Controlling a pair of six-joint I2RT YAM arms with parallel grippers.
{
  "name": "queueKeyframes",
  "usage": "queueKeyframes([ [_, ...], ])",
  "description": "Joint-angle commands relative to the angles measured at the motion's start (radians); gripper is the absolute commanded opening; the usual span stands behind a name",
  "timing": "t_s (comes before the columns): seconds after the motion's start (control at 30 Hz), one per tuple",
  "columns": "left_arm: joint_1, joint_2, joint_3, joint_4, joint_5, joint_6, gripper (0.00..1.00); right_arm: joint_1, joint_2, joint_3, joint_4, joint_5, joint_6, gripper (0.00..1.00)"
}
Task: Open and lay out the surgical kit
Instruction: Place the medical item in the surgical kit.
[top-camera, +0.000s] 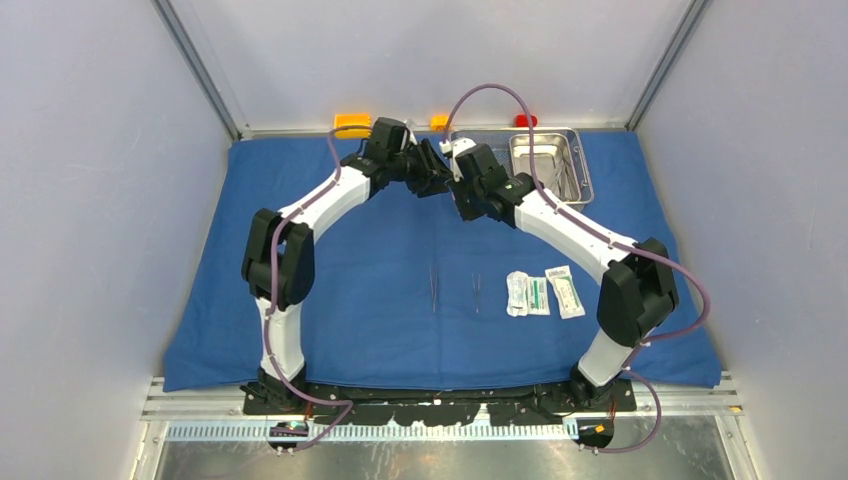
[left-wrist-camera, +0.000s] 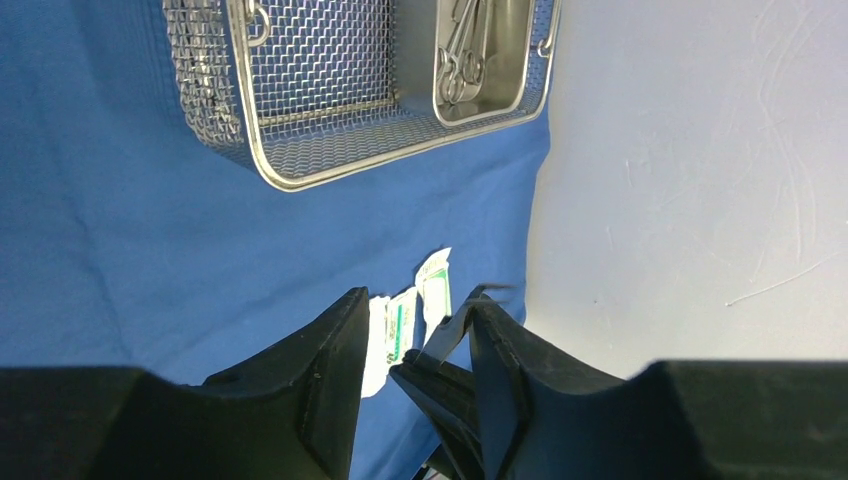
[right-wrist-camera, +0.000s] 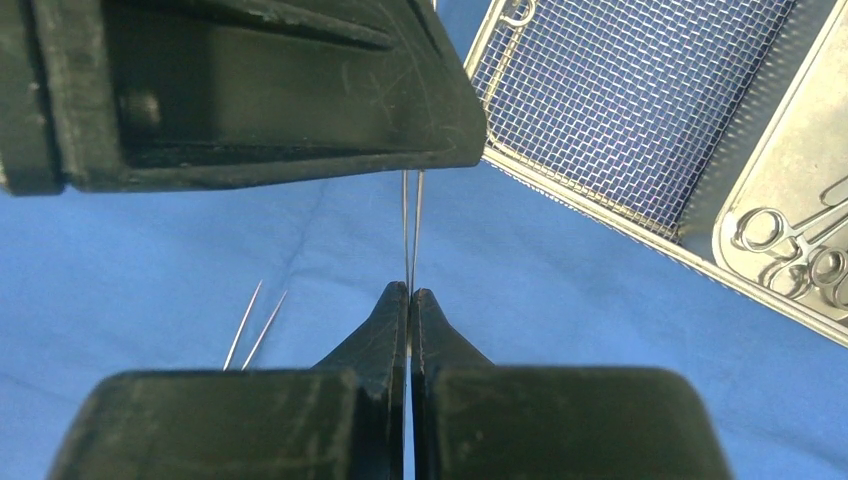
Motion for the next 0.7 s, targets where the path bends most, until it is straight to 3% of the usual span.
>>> queueKeyframes([
  [0.0,-0.001,0.017,0.049,0.053,0.029,-0.021,0.41,0.007,0.001,0.045,0.019,0.002,0.006,0.01],
  [0.67,-0.006,0.013,0.023,0.073,0.043,-0.011,0.09,0.015,0.023,0.072,-0.004,-0.002,0.007,0.01],
])
